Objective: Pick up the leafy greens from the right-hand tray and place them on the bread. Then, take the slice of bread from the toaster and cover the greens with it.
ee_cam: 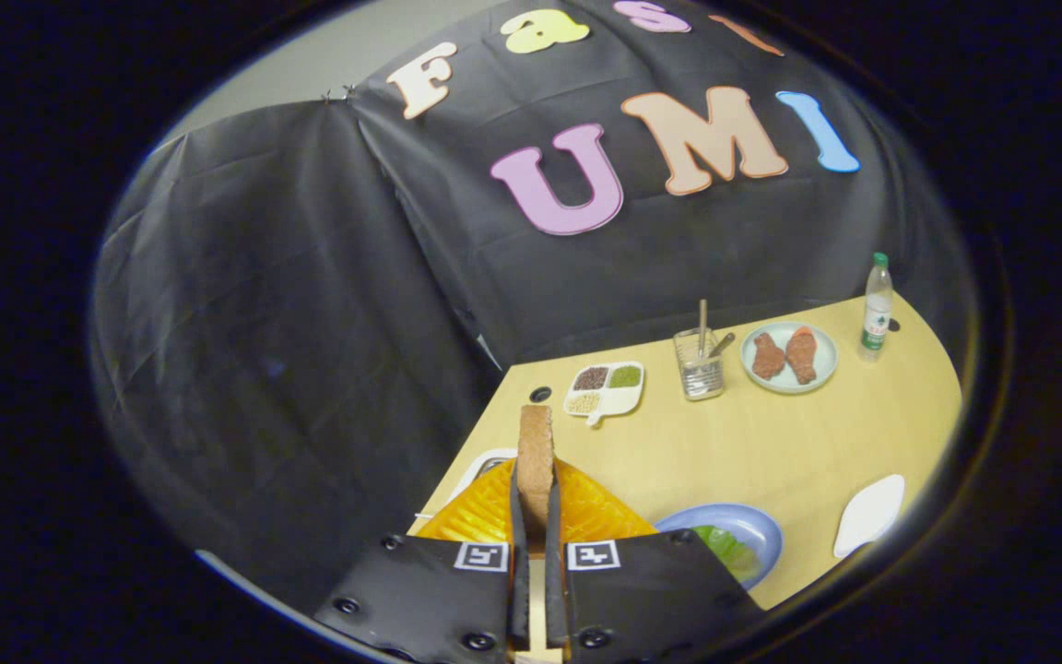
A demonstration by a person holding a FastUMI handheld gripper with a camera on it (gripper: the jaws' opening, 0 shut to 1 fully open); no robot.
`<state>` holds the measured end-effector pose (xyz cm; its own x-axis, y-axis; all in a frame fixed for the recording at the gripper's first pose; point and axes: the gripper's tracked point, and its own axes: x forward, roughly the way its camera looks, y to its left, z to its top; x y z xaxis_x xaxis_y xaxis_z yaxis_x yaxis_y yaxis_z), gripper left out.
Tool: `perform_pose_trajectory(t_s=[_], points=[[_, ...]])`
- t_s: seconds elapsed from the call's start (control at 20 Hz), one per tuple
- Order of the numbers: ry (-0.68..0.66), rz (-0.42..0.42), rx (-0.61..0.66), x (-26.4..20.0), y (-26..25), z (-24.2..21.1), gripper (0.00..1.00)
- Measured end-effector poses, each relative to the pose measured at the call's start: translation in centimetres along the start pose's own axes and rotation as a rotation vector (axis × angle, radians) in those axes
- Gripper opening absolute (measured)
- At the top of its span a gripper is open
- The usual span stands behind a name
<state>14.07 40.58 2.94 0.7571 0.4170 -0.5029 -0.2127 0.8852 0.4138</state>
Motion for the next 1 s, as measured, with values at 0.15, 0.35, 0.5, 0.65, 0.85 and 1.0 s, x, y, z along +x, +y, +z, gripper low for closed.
perform_pose_trajectory(t_s=[0.15,0.35,0.5,0.65,0.85,1.0], points=[[-0.006,-0.014,0.031,-1.7,-2.6,-0.9,0.09],[0.051,-0.034,0.100,-1.9,-5.9,-4.6,0.09],[0.101,0.010,0.208,-0.8,-6.8,-7.7,0.09],[0.121,0.033,0.288,0.5,-8.6,-9.6,0.09],[0.122,0.003,0.328,2.0,-12.0,-11.2,0.09],[0.154,-0.046,0.369,2.4,-14.6,-13.4,0.10]])
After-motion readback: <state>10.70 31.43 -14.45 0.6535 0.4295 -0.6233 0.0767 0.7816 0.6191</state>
